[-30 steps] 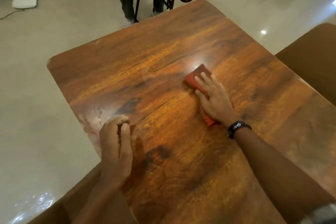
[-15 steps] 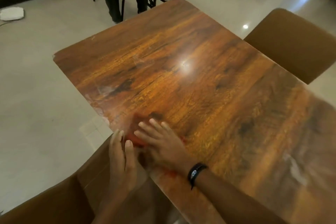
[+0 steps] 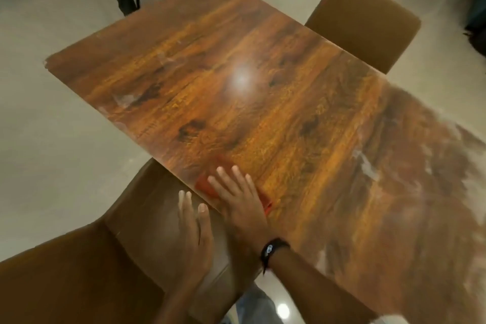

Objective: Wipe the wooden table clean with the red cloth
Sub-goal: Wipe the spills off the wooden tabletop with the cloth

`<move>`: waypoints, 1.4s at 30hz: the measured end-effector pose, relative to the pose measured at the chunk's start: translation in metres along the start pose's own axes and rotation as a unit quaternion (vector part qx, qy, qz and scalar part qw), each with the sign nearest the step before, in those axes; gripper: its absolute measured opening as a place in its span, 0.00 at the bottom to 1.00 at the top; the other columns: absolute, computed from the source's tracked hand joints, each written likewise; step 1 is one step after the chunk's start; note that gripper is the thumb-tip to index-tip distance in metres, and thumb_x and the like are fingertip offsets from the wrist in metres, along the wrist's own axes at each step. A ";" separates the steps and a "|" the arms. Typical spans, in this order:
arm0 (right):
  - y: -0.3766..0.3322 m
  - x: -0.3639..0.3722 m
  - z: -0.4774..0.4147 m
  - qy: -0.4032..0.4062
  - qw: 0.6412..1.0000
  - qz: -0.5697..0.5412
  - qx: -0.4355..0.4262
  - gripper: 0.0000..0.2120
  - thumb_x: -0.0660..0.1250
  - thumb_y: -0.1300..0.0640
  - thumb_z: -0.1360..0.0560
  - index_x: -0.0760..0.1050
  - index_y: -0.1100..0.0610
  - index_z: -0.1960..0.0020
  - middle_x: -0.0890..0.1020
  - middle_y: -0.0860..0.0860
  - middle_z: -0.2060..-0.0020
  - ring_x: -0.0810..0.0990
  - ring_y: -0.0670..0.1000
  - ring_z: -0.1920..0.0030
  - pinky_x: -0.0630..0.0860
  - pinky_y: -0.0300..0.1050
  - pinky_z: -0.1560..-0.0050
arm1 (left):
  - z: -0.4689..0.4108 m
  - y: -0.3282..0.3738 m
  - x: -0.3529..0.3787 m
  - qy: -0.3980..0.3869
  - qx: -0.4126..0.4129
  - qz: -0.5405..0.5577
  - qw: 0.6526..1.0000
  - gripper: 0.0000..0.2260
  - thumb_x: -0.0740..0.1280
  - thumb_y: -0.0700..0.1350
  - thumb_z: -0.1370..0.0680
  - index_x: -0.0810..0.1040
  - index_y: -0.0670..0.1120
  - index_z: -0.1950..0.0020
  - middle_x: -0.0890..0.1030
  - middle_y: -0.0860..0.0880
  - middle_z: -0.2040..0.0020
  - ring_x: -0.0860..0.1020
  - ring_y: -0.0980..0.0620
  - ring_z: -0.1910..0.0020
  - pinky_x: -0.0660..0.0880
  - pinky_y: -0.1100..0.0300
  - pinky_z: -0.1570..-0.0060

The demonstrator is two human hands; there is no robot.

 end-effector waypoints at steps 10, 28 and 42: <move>0.245 -0.107 0.047 0.097 0.974 0.008 0.206 0.23 0.57 0.53 0.16 0.60 0.49 0.21 0.59 0.49 0.21 0.52 0.56 0.20 0.49 0.62 0.22 | 0.041 0.008 0.051 -0.059 0.087 -0.099 0.990 0.38 0.43 0.70 0.23 0.47 0.51 0.18 0.45 0.55 0.18 0.41 0.62 0.20 0.40 0.67 0.28; 0.124 -0.024 0.220 0.045 0.987 0.032 0.152 0.28 0.56 0.51 0.17 0.50 0.43 0.20 0.49 0.43 0.20 0.44 0.52 0.19 0.50 0.59 0.21 | 0.098 0.001 0.108 -0.113 0.202 -0.265 0.936 0.39 0.38 0.67 0.20 0.56 0.40 0.20 0.52 0.45 0.19 0.46 0.47 0.19 0.41 0.49 0.21; 0.046 0.014 0.179 0.119 0.966 -0.003 0.228 0.26 0.53 0.44 0.17 0.59 0.47 0.21 0.56 0.48 0.20 0.51 0.57 0.20 0.55 0.61 0.23 | 0.129 0.017 0.114 -0.166 0.334 -0.212 0.903 0.31 0.41 0.59 0.16 0.53 0.40 0.19 0.51 0.46 0.17 0.47 0.48 0.18 0.44 0.43 0.21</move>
Point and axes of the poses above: each hand's wrist, its own z-axis away from the middle knuckle, its own x-axis out of the palm, y = z × x, the point moved 3 cm from there along -z, towards the middle knuckle
